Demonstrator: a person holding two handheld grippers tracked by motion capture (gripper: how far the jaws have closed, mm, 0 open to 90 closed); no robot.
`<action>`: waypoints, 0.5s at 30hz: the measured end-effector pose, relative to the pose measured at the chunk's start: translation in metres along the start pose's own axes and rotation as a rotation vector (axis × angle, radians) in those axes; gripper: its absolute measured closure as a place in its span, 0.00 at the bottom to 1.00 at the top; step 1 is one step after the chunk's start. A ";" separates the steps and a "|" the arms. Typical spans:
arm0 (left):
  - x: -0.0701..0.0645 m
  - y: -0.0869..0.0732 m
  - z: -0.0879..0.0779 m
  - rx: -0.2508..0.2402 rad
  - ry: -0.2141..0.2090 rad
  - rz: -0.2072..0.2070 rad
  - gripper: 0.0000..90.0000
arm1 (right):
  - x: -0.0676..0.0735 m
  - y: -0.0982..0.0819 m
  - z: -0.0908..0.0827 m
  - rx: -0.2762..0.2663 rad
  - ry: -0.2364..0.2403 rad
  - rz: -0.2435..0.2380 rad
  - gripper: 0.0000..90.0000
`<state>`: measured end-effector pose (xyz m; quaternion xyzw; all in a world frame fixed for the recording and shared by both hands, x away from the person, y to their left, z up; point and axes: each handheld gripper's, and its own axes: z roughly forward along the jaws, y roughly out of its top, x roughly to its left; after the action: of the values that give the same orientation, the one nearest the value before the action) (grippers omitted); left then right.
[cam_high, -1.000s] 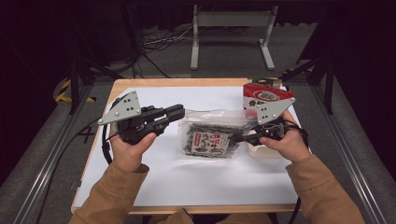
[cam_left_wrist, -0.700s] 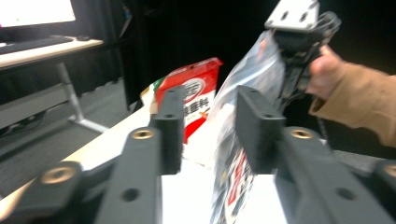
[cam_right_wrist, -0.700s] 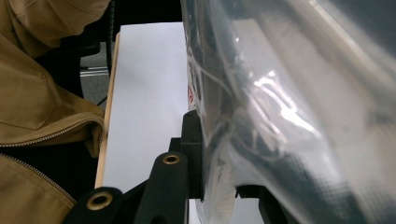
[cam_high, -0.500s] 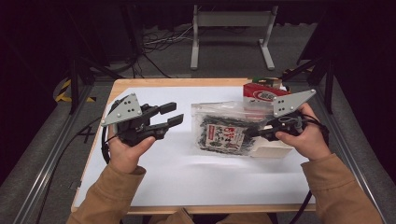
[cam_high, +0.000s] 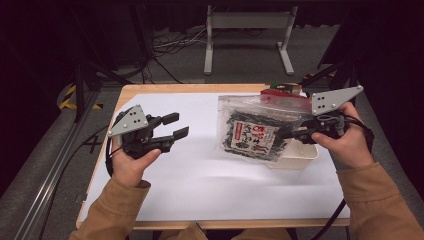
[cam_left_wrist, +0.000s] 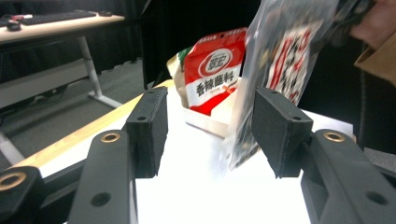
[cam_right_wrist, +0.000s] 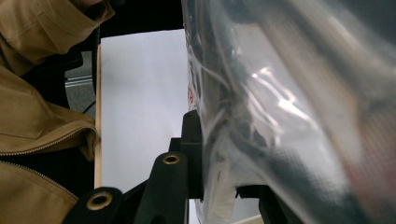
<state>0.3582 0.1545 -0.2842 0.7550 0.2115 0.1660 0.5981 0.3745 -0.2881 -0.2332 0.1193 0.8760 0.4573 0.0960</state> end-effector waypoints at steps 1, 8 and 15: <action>0.001 -0.002 0.000 0.003 0.004 -0.004 0.52 | 0.000 0.000 -0.002 -0.001 -0.005 0.004 0.85; 0.006 -0.009 0.002 0.025 0.012 -0.020 0.50 | -0.003 0.004 -0.027 -0.009 -0.077 0.040 0.85; 0.010 -0.014 0.004 0.044 0.023 -0.034 0.48 | -0.006 0.003 -0.051 -0.024 -0.162 0.074 0.85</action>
<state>0.3676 0.1591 -0.2992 0.7624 0.2346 0.1598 0.5815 0.3667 -0.3285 -0.2016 0.1872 0.8547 0.4601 0.1508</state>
